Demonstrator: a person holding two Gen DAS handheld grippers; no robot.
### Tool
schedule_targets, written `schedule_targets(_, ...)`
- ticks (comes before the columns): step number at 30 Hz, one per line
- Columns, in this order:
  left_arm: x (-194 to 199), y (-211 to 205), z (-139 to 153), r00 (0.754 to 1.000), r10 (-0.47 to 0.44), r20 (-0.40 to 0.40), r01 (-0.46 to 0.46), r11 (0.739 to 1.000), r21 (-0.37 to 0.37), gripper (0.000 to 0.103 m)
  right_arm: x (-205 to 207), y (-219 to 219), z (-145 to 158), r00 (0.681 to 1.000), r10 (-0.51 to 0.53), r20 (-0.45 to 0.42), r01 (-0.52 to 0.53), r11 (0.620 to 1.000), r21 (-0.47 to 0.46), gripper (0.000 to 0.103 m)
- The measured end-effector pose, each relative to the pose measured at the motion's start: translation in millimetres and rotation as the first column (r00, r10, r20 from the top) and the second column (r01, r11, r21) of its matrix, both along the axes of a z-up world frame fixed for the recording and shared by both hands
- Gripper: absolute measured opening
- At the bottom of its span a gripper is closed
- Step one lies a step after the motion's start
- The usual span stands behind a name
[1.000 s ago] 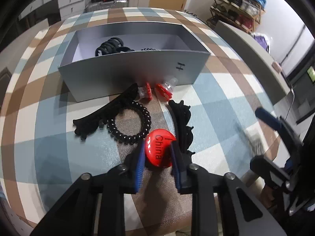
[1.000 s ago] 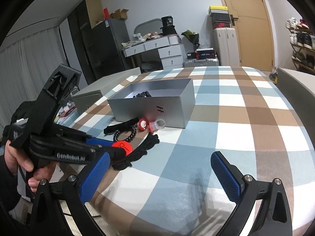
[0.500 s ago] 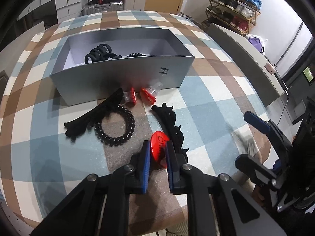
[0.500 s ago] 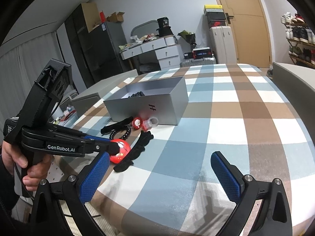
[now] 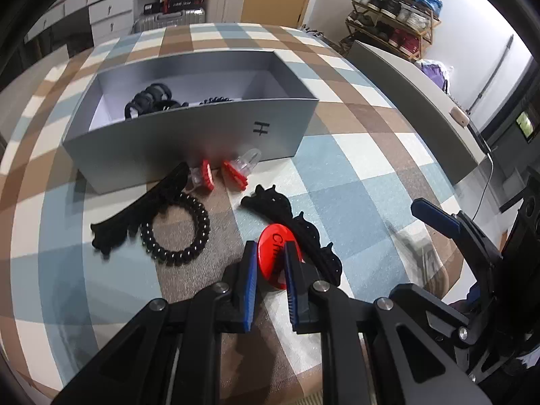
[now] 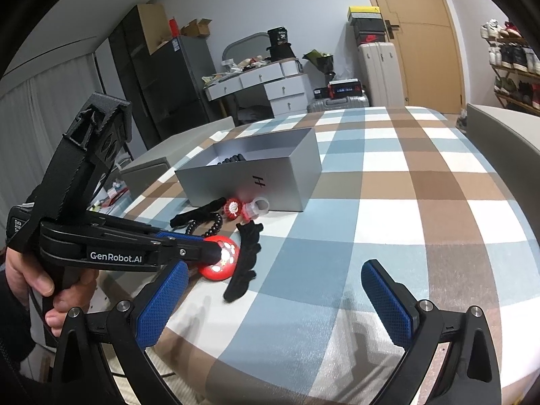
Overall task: Organize jewelry
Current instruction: 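Lift the red badge with the left tool while the right tool grasps a black coiled hair tie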
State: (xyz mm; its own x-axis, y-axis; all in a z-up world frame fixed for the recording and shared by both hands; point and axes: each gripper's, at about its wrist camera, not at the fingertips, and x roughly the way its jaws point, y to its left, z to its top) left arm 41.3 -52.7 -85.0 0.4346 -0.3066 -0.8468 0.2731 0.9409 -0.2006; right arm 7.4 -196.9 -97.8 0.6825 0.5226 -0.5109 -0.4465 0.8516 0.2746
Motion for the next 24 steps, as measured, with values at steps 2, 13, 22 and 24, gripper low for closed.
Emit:
schedule_targets(2, -1.9, -0.5, 2.0, 1.000, -0.003, 0.007, 0.003, 1.000, -0.004, 0.008, 0.7, -1.4, -0.1, 1.000, -0.004, -0.004, 0.004, 1.000, 0.001, 0.103)
schedule_targets(13, -16.7, 20.0, 9.9, 0.996, 0.019, 0.086, -0.021, 1.000, 0.014, 0.000, 6.5, -1.5, -0.4, 0.999, -0.011, -0.048, 0.012, 1.000, 0.012, 0.103)
schedule_targets(22, -24.9, 53.7, 18.1, 0.986, 0.072, 0.149, -0.070, 0.997, -0.017, 0.000, 35.2, 27.3, 17.1, 0.996, 0.018, -0.086, -0.015, 0.999, 0.037, 0.103)
schedule_targets(24, -27.2, 61.1, 20.8, 0.982, 0.083, 0.168, -0.080, 0.996, -0.025, 0.000, 46.1, 38.0, 18.4, 0.993, 0.030, -0.113, -0.026, 0.999, 0.035, 0.102)
